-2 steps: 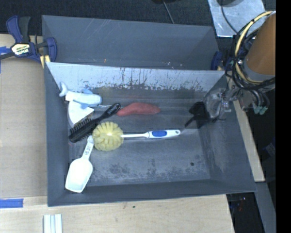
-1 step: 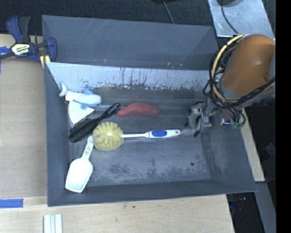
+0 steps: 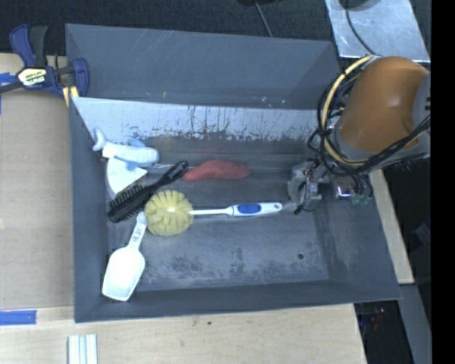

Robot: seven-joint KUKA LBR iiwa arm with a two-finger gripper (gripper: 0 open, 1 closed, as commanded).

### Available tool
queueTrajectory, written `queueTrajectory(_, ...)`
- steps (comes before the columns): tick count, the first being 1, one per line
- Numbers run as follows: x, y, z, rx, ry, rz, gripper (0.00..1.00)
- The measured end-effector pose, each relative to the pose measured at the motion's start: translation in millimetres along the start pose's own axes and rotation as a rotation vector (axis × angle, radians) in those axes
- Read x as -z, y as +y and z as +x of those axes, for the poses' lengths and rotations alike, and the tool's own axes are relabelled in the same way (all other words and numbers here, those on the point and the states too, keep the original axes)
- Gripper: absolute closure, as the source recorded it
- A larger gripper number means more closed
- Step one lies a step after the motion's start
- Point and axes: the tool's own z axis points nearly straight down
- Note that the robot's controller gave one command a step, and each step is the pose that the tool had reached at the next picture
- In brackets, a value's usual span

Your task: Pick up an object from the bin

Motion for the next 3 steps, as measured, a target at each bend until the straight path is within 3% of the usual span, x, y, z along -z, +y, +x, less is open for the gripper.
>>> queueTrajectory(1,-59,-19,-12.3,0.015,0.010,-0.001,1.00)
queueTrajectory(2,-64,-7,-12.4,0.002,-0.003,0.003,1.00)
queueTrajectory(3,-71,2,-4.0,0.275,0.001,0.001,0.00)
